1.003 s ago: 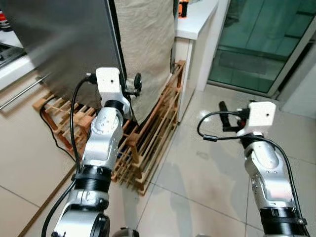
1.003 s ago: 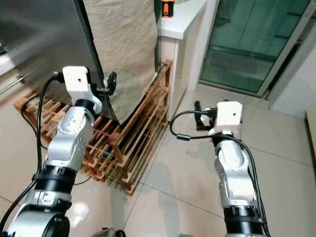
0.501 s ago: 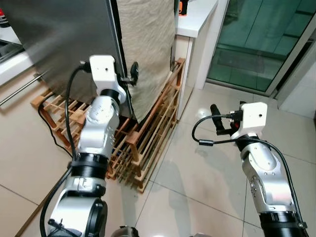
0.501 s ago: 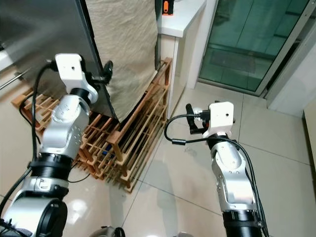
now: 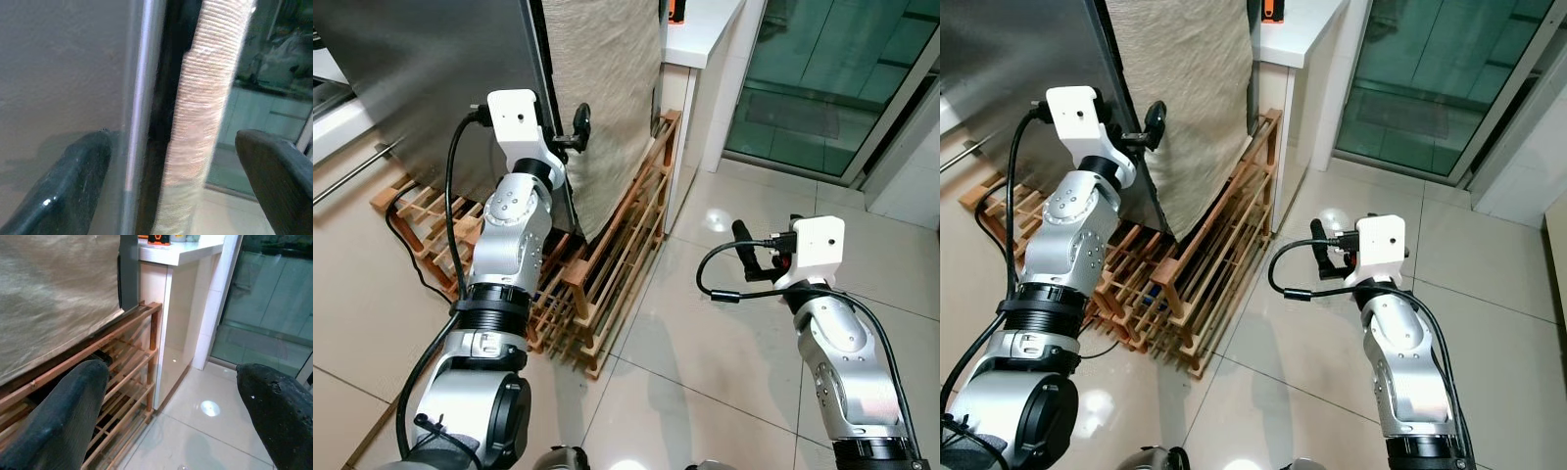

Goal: Restocking fridge

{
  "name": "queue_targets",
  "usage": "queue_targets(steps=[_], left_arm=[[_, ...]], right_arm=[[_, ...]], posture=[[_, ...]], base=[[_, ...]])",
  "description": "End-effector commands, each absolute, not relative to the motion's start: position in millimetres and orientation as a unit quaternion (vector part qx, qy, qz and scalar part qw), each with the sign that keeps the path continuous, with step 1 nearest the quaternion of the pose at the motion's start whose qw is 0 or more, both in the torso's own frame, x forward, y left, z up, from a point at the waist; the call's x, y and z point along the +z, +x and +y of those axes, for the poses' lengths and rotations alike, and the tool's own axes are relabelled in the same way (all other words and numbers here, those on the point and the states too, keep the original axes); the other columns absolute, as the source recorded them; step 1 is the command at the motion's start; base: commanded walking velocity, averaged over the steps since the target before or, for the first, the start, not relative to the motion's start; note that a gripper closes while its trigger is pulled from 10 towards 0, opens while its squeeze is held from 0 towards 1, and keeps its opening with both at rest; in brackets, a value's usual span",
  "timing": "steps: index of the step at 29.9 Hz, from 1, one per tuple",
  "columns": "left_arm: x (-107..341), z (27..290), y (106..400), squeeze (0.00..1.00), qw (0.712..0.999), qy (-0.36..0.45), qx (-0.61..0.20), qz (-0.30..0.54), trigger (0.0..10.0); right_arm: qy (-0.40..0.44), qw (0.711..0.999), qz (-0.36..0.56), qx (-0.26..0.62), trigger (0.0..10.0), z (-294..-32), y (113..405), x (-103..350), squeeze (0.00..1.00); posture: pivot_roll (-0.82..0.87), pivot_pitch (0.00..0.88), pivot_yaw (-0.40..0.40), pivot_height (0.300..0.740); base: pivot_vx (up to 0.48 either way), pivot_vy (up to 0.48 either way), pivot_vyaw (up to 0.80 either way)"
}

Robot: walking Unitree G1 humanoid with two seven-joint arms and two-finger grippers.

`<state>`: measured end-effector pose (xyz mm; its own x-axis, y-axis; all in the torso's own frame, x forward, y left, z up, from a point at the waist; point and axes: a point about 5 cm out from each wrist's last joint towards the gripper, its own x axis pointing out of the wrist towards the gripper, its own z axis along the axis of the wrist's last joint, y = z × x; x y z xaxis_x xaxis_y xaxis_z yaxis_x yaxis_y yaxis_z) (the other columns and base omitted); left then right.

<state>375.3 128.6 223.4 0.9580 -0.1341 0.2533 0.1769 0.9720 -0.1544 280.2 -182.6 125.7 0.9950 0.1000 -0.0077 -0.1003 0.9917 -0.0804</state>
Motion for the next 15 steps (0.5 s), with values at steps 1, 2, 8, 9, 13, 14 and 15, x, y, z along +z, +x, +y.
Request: queue_targets(steps=[1,2,8,9,13,14,15], left_arm=[[224.8,122.5,373.2,0.00,0.984,-0.089,-0.097,-0.121,10.0],[224.7,121.9,372.3,0.00,0.984,-0.089,-0.098,-0.122,10.0],[225.8,125.9,373.4,0.00,0.984,-0.090,-0.095,-0.123,10.0],[224.7,125.2,372.6,0.00,0.984,-0.089,-0.095,-0.121,10.0],[219.5,122.7,369.9,0.00,0.985,-0.092,-0.095,-0.112,10.0],[218.8,122.6,369.8,0.00,0.985,-0.093,-0.095,-0.111,10.0],[218.3,121.5,369.6,0.00,0.985,-0.093,-0.095,-0.110,10.0]], right_arm=[[-0.041,0.998,0.002,0.048,10.0,-185.5,280.2,128.3,0.00],[-0.041,0.998,0.003,0.048,10.0,-185.4,280.4,128.1,0.00],[-0.041,0.998,0.008,0.055,10.0,-182.1,281.9,125.0,0.00],[-0.041,0.998,0.009,0.056,10.0,-181.8,282.3,124.6,0.00],[-0.039,0.998,0.007,0.057,10.0,-180.1,285.6,124.2,0.00],[-0.038,0.998,0.007,0.057,10.0,-179.7,286.2,124.3,0.00],[-0.038,0.998,0.006,0.058,10.0,-179.0,286.6,124.5,0.00]], posture=[[-0.22,0.104,0.037,0.740],[-0.22,0.103,0.036,0.740],[-0.21,0.084,0.033,0.740],[-0.20,0.078,0.034,0.740],[-0.20,0.065,0.038,0.740],[-0.20,0.063,0.038,0.740],[-0.20,0.060,0.039,0.740]], base=[[0.000,0.000,0.00],[0.000,0.000,0.00],[0.000,0.000,0.00],[0.000,0.000,0.00],[0.000,0.000,0.00],[0.000,0.000,0.00],[0.000,0.000,0.00]])
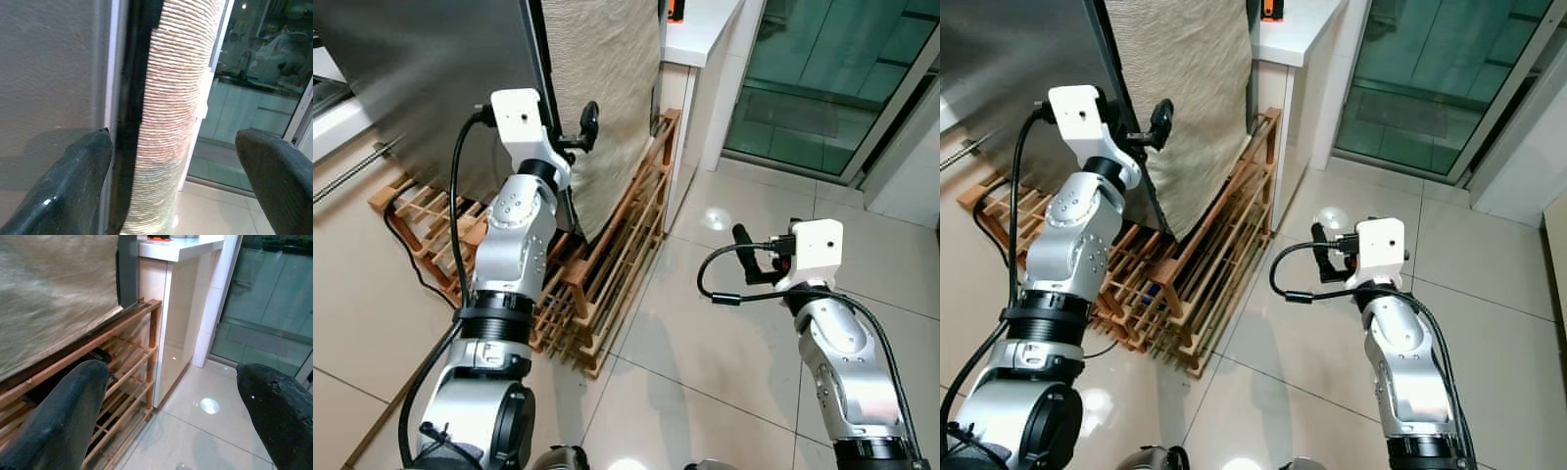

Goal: Restocking fridge

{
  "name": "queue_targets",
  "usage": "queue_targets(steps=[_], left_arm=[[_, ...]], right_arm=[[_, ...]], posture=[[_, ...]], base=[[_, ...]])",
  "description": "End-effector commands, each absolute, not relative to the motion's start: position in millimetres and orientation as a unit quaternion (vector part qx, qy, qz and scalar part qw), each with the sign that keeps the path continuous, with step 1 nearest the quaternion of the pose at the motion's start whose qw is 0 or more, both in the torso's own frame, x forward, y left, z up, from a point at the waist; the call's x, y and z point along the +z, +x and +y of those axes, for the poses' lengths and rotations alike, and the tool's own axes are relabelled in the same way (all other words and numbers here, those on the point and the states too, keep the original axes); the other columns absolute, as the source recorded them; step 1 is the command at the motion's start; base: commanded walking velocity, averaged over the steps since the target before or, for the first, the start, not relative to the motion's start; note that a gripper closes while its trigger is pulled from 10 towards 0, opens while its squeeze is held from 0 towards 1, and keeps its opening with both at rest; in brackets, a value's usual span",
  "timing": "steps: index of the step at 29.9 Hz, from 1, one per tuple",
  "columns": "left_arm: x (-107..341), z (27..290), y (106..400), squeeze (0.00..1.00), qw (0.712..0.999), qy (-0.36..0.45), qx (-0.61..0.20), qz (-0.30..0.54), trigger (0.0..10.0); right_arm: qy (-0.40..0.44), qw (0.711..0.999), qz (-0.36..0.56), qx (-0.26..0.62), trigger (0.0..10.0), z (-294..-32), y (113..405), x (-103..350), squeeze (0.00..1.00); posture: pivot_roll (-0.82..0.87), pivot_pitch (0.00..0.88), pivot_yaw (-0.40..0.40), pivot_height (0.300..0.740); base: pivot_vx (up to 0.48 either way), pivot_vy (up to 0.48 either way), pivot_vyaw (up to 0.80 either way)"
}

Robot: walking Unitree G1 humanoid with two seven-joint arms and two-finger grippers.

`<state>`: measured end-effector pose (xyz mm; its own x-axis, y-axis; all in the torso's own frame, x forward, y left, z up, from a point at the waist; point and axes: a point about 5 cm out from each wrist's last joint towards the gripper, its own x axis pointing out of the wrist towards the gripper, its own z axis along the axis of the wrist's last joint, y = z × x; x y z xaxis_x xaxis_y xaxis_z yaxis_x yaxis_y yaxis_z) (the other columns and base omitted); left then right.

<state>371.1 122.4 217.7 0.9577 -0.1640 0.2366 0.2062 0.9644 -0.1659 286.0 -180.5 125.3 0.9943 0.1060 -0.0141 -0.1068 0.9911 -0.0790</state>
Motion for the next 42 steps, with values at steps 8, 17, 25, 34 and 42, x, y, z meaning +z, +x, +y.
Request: queue_targets(steps=[8,17,25,34,42], left_arm=[[214.7,118.6,368.4,0.00,0.985,-0.092,-0.097,-0.106,10.0],[200.0,123.6,380.9,0.00,0.991,-0.084,-0.068,-0.084,10.0],[195.1,120.8,388.0,0.00,0.990,-0.097,-0.066,-0.074,10.0],[218.4,108.0,398.6,0.00,0.982,-0.117,-0.097,-0.111,10.0],[219.9,66.5,398.4,0.00,0.962,-0.134,-0.216,-0.099,10.0]], right_arm=[[-0.038,0.998,0.006,0.057,10.0,-179.2,288.5,122.5,0.00],[-0.037,0.997,0.003,0.061,10.0,-176.1,291.6,123.6,0.00],[-0.035,0.998,0.001,0.057,10.0,-176.5,290.8,123.1,0.00],[-0.037,0.998,-0.003,0.052,10.0,-179.3,292.5,125.1,0.00],[-0.038,0.998,-0.004,0.052,10.0,-179.9,292.7,126.2,0.00]], posture=[[-0.19,0.045,0.041,0.740],[-0.19,0.044,0.041,0.740],[-0.21,0.053,0.047,0.740],[-0.21,0.050,0.046,0.740],[-0.23,0.050,0.044,0.740]], base=[[0.000,0.000,0.00],[0.000,0.000,0.00],[0.000,0.000,0.00],[0.000,0.000,0.00],[0.000,0.000,0.00]])
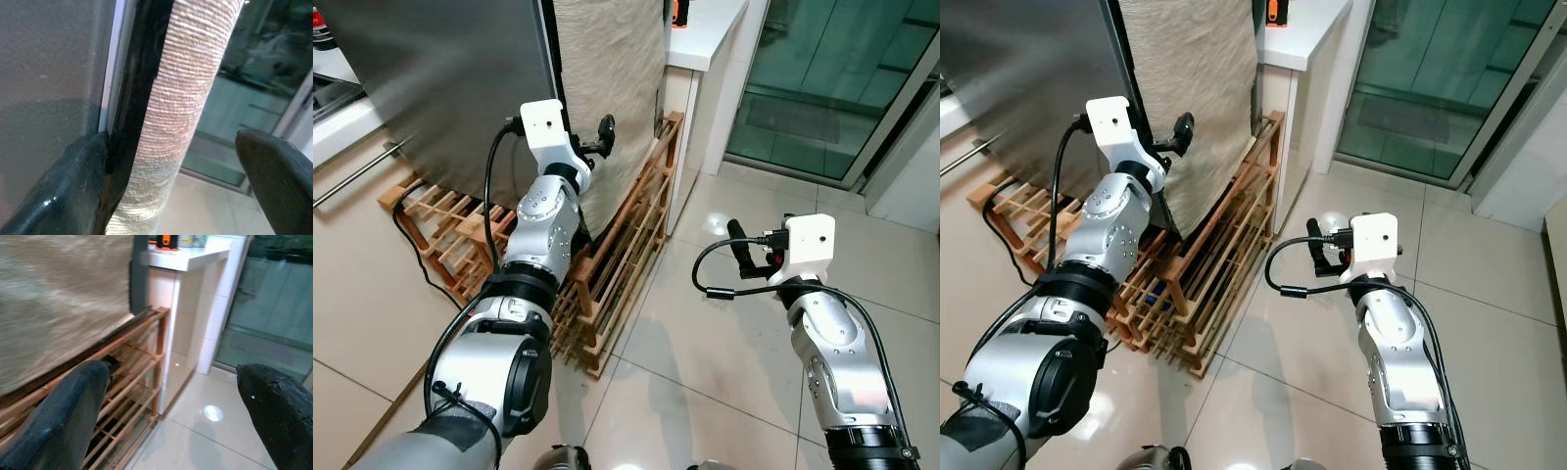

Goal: Restocking fridge

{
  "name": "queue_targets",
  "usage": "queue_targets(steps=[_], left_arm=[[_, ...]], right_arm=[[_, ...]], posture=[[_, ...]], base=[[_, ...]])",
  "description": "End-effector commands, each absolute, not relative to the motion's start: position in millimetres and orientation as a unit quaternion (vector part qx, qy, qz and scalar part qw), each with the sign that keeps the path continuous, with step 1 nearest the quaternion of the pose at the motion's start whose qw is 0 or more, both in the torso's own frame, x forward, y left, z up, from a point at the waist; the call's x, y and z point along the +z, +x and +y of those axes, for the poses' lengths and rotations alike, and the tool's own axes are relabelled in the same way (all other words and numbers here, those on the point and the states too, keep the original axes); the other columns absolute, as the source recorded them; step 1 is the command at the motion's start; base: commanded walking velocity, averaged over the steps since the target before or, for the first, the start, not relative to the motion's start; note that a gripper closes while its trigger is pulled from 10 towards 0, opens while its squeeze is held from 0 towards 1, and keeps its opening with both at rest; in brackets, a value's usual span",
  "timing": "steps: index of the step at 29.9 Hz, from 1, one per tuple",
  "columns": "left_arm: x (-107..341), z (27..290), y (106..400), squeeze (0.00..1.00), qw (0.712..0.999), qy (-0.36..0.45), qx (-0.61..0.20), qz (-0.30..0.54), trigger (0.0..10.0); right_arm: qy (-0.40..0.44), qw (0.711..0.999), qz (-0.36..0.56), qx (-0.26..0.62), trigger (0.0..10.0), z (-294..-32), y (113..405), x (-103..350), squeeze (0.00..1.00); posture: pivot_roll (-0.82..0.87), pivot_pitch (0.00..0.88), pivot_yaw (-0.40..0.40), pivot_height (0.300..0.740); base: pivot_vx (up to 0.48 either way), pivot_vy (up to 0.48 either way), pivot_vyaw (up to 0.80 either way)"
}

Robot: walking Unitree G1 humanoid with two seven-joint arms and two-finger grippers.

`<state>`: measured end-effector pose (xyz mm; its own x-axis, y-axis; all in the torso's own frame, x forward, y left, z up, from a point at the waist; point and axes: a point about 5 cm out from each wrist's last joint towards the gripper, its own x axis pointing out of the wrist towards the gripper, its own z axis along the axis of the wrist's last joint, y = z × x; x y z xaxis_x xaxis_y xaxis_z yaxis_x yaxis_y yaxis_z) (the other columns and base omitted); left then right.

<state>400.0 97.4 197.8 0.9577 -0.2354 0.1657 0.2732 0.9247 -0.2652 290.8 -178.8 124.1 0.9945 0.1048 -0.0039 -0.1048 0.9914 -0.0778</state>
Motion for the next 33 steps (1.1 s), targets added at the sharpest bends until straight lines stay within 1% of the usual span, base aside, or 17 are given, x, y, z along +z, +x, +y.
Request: queue_targets(steps=[1,3,6,9,10,11,14,17,19,23,27,28,29,30,31,32,33], left_arm=[[219.5,58.9,396.8,0.00,0.956,-0.137,-0.239,-0.097,10.0],[219.0,51.0,394.9,0.00,0.950,-0.138,-0.265,-0.094,10.0],[225.3,17.0,383.0,0.00,0.918,-0.121,-0.358,-0.122,10.0],[229.0,-9.8,374.0,0.00,0.894,-0.145,-0.407,-0.120,10.0],[231.8,-28.5,366.1,0.00,0.864,-0.194,-0.452,-0.106,10.0],[231.8,-28.5,366.1,0.00,0.864,-0.194,-0.452,-0.106,10.0],[232.9,-69.2,342.1,0.00,0.808,-0.218,-0.540,-0.085,10.0],[232.2,-81.8,332.6,0.00,0.794,-0.219,-0.561,-0.080,10.0],[230.5,-82.6,331.5,0.00,0.797,-0.224,-0.555,-0.080,10.0],[224.0,-63.5,341.4,0.00,0.824,-0.211,-0.519,-0.085,10.0],[210.3,-12.1,357.2,0.00,0.873,-0.191,-0.437,-0.104,10.0],[203.8,11.2,361.7,0.00,0.896,-0.178,-0.393,-0.108,10.0],[203.8,11.2,361.7,0.00,0.896,-0.178,-0.393,-0.108,10.0],[197.2,37.2,364.8,0.00,0.918,-0.172,-0.340,-0.107,10.0],[193.4,52.3,365.8,0.00,0.930,-0.172,-0.307,-0.105,10.0],[193.4,52.3,365.8,0.00,0.930,-0.172,-0.307,-0.105,10.0],[189.0,68.1,364.8,0.00,0.940,-0.170,-0.278,-0.104,10.0]], right_arm=[[-0.038,0.998,-0.004,0.051,10.0,-180.3,292.6,126.6,0.00],[-0.038,0.998,-0.005,0.051,10.0,-180.8,292.3,127.1,0.00],[-0.032,0.998,-0.025,0.053,10.0,-180.9,290.0,137.0,0.00],[-0.019,0.996,-0.052,0.076,10.0,-173.4,286.1,148.2,0.00],[-0.019,0.993,-0.067,0.098,10.0,-166.5,282.4,154.0,0.00],[-0.019,0.993,-0.067,0.098,10.0,-166.5,282.4,154.0,0.00],[-0.017,0.990,-0.079,0.120,10.0,-157.6,276.2,159.3,0.00],[-0.019,0.989,-0.076,0.123,10.0,-156.0,273.5,157.8,0.00],[-0.020,0.991,-0.066,0.114,10.0,-158.9,272.0,153.8,0.00],[-0.006,0.995,-0.050,0.085,10.0,-168.6,273.1,148.5,0.00],[0.008,0.998,-0.032,0.058,10.0,-177.5,278.3,142.2,0.00],[0.007,0.998,-0.024,0.053,10.0,-178.8,281.2,139.8,0.00],[0.007,0.998,-0.024,0.053,10.0,-178.8,281.2,139.8,0.00],[0.008,0.998,-0.020,0.052,10.0,-179.1,284.0,137.9,0.00],[0.009,0.999,-0.018,0.050,10.0,-179.4,285.7,137.0,0.00],[0.009,0.999,-0.018,0.050,10.0,-179.4,285.7,137.0,0.00],[0.005,0.999,-0.012,0.046,10.0,-180.1,288.0,135.0,0.00]], posture=[[-0.23,0.050,0.043,0.740],[-0.23,0.050,0.043,0.740],[-0.24,0.046,0.045,0.740],[-0.26,0.045,0.053,0.740],[-0.28,0.044,0.057,0.740],[-0.28,0.044,0.057,0.740],[-0.29,0.044,0.057,0.740],[-0.31,0.046,0.062,0.740],[-0.31,0.047,0.061,0.740],[-0.29,0.054,0.056,0.740],[-0.26,0.057,0.049,0.740],[-0.23,0.058,0.047,0.740],[-0.23,0.058,0.047,0.740],[-0.22,0.056,0.045,0.740],[-0.21,0.056,0.043,0.740],[-0.21,0.056,0.043,0.740],[-0.19,0.055,0.040,0.740]], base=[[0.000,0.000,0.00],[0.000,0.000,0.00],[0.000,0.000,0.00],[0.000,0.000,0.00],[0.000,0.000,0.00],[0.000,0.000,0.00],[0.000,0.000,0.00],[0.000,0.000,0.00],[0.000,0.000,0.00],[0.000,0.000,0.00],[0.000,0.000,0.00],[0.000,0.000,0.00],[0.000,0.000,0.00],[0.000,0.000,0.00],[0.000,0.000,0.53],[0.000,0.000,0.53],[0.000,0.000,0.52]])
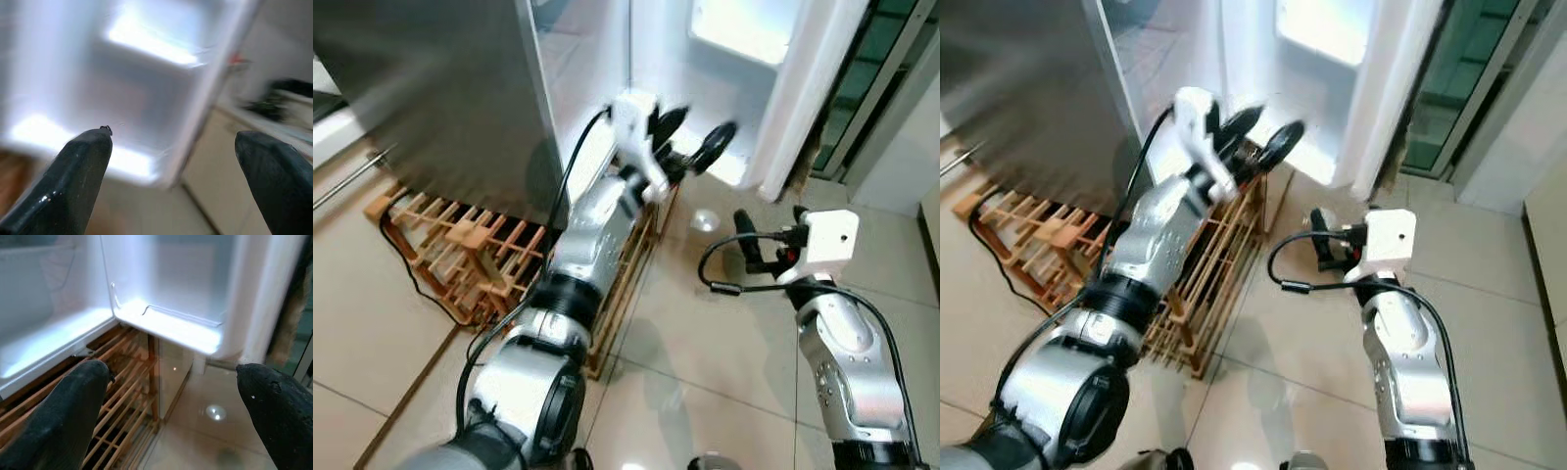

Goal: Restocking fridge

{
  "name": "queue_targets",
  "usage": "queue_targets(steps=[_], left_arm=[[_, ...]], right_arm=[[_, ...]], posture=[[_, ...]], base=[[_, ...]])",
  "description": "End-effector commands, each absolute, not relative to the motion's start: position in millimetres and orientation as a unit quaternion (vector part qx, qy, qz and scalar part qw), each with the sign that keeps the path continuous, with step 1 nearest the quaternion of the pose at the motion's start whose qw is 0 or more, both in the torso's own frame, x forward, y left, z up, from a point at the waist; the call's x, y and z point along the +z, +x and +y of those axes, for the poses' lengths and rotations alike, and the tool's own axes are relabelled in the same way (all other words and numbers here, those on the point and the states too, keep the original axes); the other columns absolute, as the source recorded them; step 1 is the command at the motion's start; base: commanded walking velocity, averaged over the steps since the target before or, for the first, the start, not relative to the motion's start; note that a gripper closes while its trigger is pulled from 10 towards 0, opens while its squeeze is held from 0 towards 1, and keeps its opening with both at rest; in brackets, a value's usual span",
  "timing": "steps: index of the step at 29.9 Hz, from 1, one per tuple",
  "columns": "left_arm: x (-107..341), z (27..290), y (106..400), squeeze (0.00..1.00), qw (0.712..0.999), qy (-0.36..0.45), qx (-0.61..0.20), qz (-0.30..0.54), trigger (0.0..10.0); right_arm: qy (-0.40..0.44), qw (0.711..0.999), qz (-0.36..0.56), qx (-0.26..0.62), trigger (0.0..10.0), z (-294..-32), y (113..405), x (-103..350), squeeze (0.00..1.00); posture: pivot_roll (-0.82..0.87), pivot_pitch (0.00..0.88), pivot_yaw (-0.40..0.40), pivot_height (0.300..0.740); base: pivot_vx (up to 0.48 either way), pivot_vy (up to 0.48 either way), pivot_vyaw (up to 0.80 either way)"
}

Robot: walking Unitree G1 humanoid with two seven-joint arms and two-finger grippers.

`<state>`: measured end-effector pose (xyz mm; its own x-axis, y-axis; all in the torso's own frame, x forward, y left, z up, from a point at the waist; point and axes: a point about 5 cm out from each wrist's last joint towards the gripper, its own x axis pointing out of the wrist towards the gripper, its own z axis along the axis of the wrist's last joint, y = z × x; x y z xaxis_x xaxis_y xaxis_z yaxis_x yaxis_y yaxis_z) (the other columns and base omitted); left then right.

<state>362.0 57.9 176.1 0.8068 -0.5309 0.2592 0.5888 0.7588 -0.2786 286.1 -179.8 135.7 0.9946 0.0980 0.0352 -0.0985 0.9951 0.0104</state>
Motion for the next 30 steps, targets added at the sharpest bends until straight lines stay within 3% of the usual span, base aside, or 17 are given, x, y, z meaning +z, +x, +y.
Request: queue_targets(steps=[1,4,6,9,13,16,24,30], left_arm=[[184.5,81.9,363.0,0.00,0.949,-0.162,-0.251,-0.102,10.0],[176.4,103.3,358.9,0.00,0.963,-0.152,-0.203,-0.094,10.0],[159.5,143.0,341.7,0.00,0.980,-0.151,-0.102,-0.080,10.0],[156.6,148.8,337.2,0.00,0.982,-0.151,-0.087,-0.078,10.0],[154.2,175.1,293.1,0.00,0.984,-0.137,-0.041,-0.106,10.0],[155.1,186.7,278.3,0.00,0.988,-0.111,-0.017,-0.106,10.0],[148.3,192.9,284.1,0.00,0.994,-0.047,0.084,-0.061,10.0],[149.6,176.6,295.1,0.00,0.996,0.010,0.082,-0.040,10.0]], right_arm=[[0.006,0.999,-0.006,0.042,10.0,-180.8,290.2,132.9,0.00],[0.009,0.999,0.001,0.038,10.0,-180.9,293.8,130.2,0.00],[0.011,0.999,0.000,0.047,10.0,-176.0,300.9,129.3,0.00],[0.011,0.999,0.000,0.049,10.0,-175.1,302.1,129.1,0.00],[0.015,0.998,-0.006,0.057,10.0,-172.1,313.2,129.7,0.00],[0.014,0.997,-0.010,0.078,10.0,-167.4,317.2,131.4,0.00],[0.029,0.995,-0.014,0.098,10.0,-157.8,326.1,132.3,0.00],[0.047,0.993,-0.008,0.113,10.0,-146.5,334.7,128.6,0.00]], posture=[[-0.17,0.052,0.036,0.740],[-0.15,0.050,0.032,0.740],[-0.11,0.040,0.029,0.740],[-0.11,0.040,0.029,0.740],[-0.06,0.000,0.009,0.740],[-0.04,0.009,-0.005,0.740],[-0.01,0.032,-0.034,0.740],[0.02,0.030,-0.043,0.740]], base=[[0.000,0.000,0.51],[0.000,0.000,0.50],[0.000,0.000,0.49],[0.000,0.000,0.48],[0.000,0.000,0.47],[0.000,0.000,0.46],[0.000,0.000,0.46],[0.000,0.000,0.00]])
